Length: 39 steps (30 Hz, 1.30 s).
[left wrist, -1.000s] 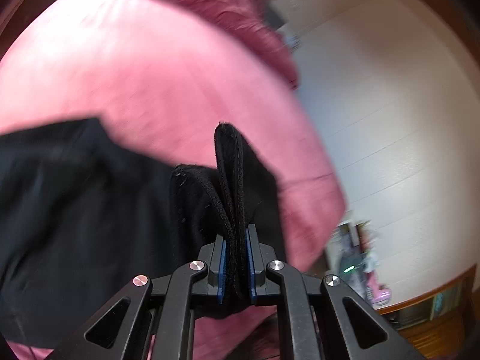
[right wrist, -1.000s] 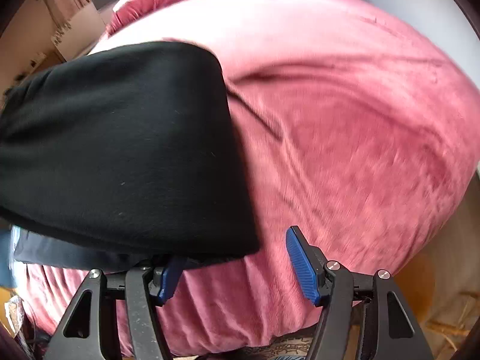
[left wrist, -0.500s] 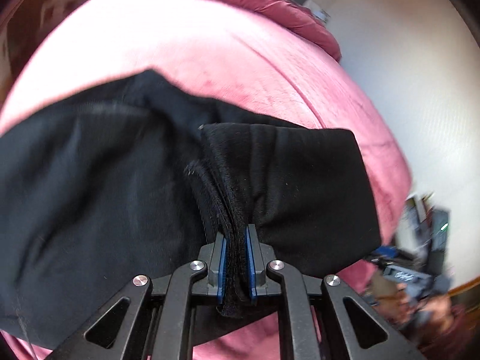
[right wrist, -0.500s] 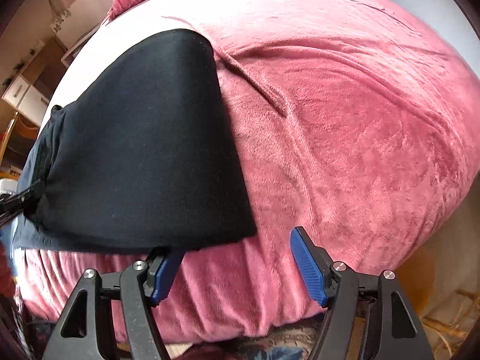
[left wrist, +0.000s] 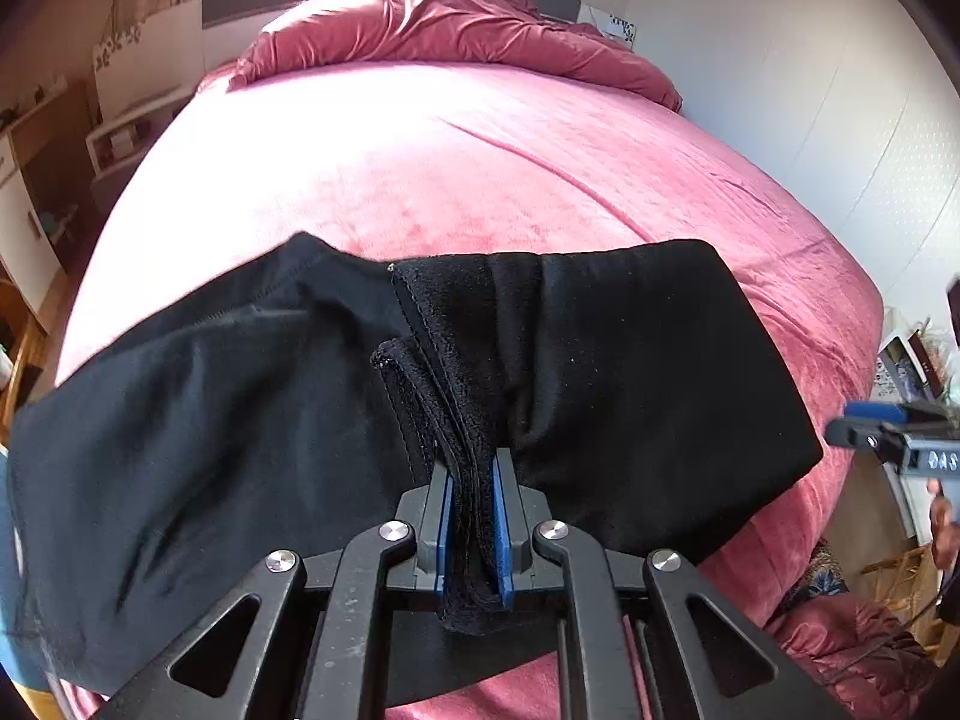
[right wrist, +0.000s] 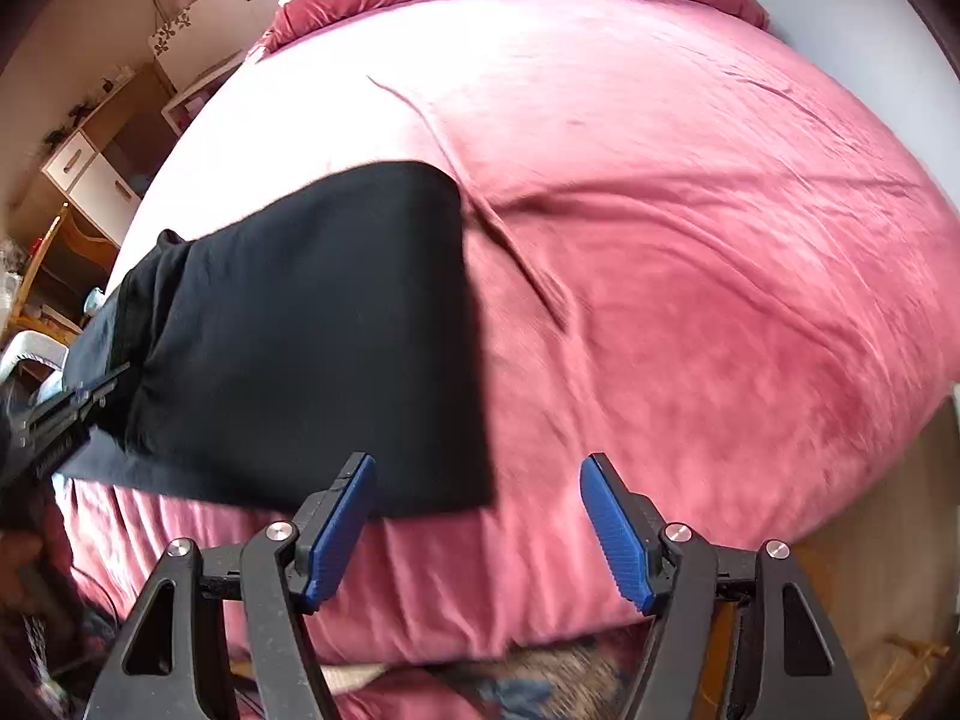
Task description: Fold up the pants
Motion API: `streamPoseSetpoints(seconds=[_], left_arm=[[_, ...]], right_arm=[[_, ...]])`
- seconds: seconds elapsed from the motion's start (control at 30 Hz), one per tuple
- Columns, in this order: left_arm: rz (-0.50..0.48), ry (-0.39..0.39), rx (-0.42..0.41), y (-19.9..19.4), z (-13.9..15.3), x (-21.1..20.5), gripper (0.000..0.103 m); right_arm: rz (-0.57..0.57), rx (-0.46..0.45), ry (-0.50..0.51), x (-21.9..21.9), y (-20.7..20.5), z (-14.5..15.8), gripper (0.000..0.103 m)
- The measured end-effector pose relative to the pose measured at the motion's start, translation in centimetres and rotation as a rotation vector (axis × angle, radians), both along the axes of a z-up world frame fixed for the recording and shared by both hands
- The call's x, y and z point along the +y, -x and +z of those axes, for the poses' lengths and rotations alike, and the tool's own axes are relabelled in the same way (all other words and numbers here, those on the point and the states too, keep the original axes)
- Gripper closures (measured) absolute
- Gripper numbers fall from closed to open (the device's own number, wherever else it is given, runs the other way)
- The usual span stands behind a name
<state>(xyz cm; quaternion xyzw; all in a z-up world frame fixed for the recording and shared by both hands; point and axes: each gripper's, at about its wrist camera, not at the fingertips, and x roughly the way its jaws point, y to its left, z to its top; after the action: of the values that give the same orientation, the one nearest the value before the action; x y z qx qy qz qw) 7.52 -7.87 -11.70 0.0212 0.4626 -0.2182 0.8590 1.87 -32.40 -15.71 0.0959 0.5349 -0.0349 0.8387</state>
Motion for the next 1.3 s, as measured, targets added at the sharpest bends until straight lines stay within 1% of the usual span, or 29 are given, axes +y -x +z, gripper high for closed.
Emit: streamPoseSetpoints(seconds=[0.07,0.17,0.33,0.43,0.57,0.77,0.83,0.9,0.93,0.97,1.0,1.03,1.07,1.13,1.2,1.27,1.3], left_arm=[[0.006,-0.004,-0.014,0.7,0.3,0.5,0.092],[0.007,-0.007,-0.023,0.8,0.5,0.5,0.092],[0.008,-0.013,-0.015,0.3,-0.2,0.4,0.092],[0.013,-0.013,0.0,-0.2,-0.6,0.2,0.092],[0.019,-0.013,0.019,-0.9,-1.4,0.1,0.092],[0.019,-0.016,0.034,-1.6,-2.0,-0.1,0.092],[0.02,-0.013,0.043,-1.8,-2.3,-0.1,0.091],[0.021,0.001,0.057,-2.1,-2.7,0.1,0.086],[0.018,0.02,0.07,-2.2,-2.7,0.4,0.083],[0.017,0.055,0.089,-2.5,-2.8,1.0,0.08],[0.026,0.094,0.11,-2.7,-2.8,1.7,0.074],[0.042,0.146,0.145,-3.1,-3.0,2.7,0.071],[0.062,0.219,0.195,-3.7,-3.3,3.9,0.069],[0.131,0.36,0.299,-5.0,-4.2,6.4,0.061],[0.209,0.473,0.375,-6.4,-5.2,8.5,0.058],[0.25,0.536,0.402,-7.6,-5.5,9.5,0.058],[0.251,0.55,0.409,-8.2,-5.5,9.6,0.057]], right_arm=[[0.006,-0.006,-0.002,0.4,-1.6,-0.1,0.032],[-0.007,-0.023,-0.002,0.5,-3.6,0.0,0.032],[-0.071,-0.038,-0.063,-0.4,-7.1,-0.2,0.032],[-0.108,-0.035,-0.112,-1.4,-8.9,-0.8,0.032],[-0.136,-0.022,-0.151,-2.2,-11.0,-1.8,0.032],[-0.116,-0.007,-0.16,-2.3,-13.5,-3.3,0.033],[-0.096,-0.008,-0.168,-2.0,-13.8,-3.7,0.039],[-0.076,-0.004,-0.177,-1.8,-14.1,-4.1,0.05],[-0.07,-0.005,-0.173,-1.6,-14.2,-4.2,0.051],[-0.064,-0.006,-0.166,-1.4,-14.2,-4.2,0.051],[-0.06,-0.007,-0.166,-1.4,-14.3,-4.2,0.051],[-0.059,-0.009,-0.172,-1.5,-14.3,-4.3,0.051],[-0.058,-0.01,-0.181,-1.6,-14.3,-4.3,0.051],[-0.059,-0.014,-0.205,-2.1,-14.1,-4.3,0.051],[-0.063,-0.015,-0.231,-2.7,-14.0,-4.5,0.048],[-0.072,-0.015,-0.253,-3.1,-14.0,-4.7,0.047],[-0.073,-0.016,-0.26,-3.4,-13.9,-4.7,0.047]])
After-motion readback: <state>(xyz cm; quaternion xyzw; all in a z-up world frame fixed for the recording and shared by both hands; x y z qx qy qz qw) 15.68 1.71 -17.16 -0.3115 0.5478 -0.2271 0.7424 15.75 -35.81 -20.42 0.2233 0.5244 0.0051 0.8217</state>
